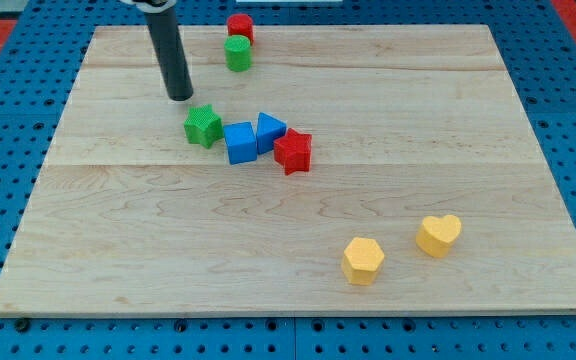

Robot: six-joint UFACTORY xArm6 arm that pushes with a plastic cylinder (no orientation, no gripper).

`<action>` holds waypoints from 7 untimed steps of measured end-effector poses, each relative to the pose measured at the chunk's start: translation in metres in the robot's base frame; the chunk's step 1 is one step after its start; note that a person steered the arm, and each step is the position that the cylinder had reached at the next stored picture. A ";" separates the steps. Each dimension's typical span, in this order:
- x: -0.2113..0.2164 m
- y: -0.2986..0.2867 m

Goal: Move the green star towards group of the blocks

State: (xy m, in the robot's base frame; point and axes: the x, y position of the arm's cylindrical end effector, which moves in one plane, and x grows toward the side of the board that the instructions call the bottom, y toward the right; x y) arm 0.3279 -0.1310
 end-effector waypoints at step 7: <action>-0.031 0.054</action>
